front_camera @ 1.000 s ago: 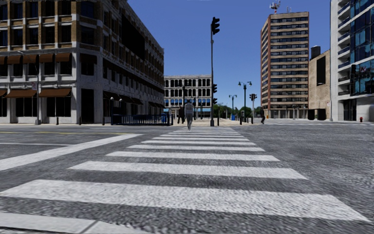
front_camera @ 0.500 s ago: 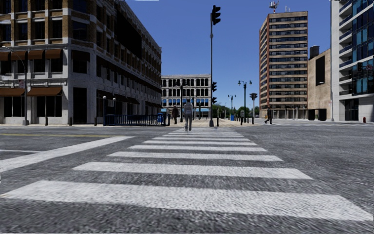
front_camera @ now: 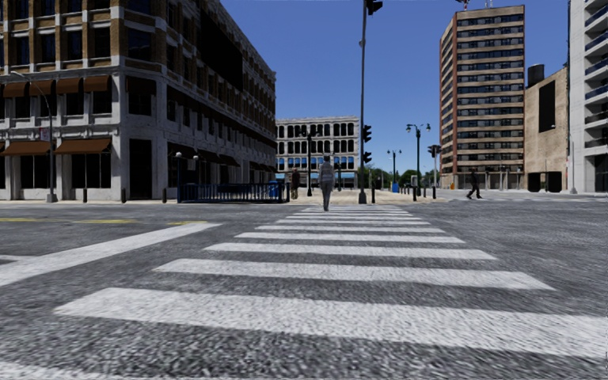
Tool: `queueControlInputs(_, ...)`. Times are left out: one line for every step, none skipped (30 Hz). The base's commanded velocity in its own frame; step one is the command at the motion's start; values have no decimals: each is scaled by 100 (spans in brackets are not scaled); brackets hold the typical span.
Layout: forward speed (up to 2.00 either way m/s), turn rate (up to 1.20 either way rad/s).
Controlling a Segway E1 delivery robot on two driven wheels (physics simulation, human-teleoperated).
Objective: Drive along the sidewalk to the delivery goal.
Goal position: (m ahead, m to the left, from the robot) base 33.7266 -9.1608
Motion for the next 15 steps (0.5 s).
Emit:
queueControlInputs(200,0)
queueControlInputs(200,0)
queueControlInputs(200,0)
queueControlInputs(200,0)
queueControlInputs(200,0)
queueControlInputs(200,0)
queueControlInputs(200,0)
queueControlInputs(200,0)
queueControlInputs(200,0)
queueControlInputs(200,0)
queueControlInputs(200,0)
queueControlInputs(200,0)
queueControlInputs(200,0)
queueControlInputs(200,0)
queueControlInputs(200,0)
